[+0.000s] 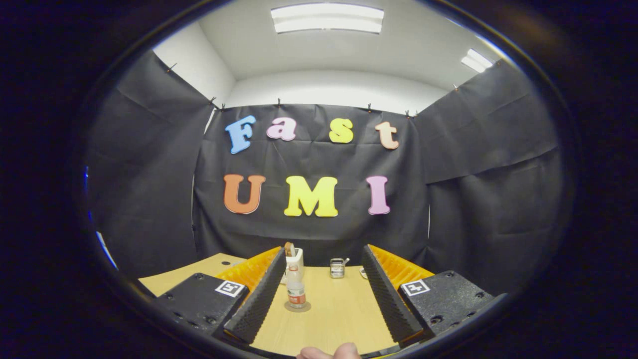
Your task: Take the bottle from table, then pour the juice into the cup, finally place the bottle on the coaster
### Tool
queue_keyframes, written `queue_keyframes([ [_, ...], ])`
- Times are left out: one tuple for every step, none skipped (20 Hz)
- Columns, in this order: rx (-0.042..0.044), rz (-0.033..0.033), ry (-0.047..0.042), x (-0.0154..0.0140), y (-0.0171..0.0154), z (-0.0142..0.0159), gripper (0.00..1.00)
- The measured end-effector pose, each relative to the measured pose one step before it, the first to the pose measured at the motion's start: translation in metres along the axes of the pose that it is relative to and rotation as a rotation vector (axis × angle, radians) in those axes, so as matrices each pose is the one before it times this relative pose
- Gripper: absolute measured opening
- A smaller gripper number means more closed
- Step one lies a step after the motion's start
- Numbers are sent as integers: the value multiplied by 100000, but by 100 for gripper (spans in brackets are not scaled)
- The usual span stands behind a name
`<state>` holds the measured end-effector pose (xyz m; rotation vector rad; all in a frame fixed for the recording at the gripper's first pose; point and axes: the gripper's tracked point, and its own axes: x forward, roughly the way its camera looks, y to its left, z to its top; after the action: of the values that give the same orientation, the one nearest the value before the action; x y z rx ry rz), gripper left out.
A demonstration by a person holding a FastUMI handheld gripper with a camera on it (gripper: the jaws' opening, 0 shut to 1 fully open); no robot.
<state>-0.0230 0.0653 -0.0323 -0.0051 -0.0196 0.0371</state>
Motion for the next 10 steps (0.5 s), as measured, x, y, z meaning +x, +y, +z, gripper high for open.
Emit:
queue_keyframes([
  [290, 228, 730, -135, 30, -213, 99],
  [-67, -352, -114, -66, -233, 90, 99],
  [-39, 97, -98, -52, -34, -50, 99],
  [-103, 44, 420, -17, -130, -156, 99],
  [532, -675, -75, 88, -266, -84, 99],
  [568, -452, 670, 105, -299, -242, 99],
  [942, -246, 584, -13, -85, -256, 99],
  [974, -54, 801, 70, -75, -240, 98],
  [642, -141, 473, -29, -168, -104, 99],
  [368, -385, 200, 70, -188, 9, 99],
])
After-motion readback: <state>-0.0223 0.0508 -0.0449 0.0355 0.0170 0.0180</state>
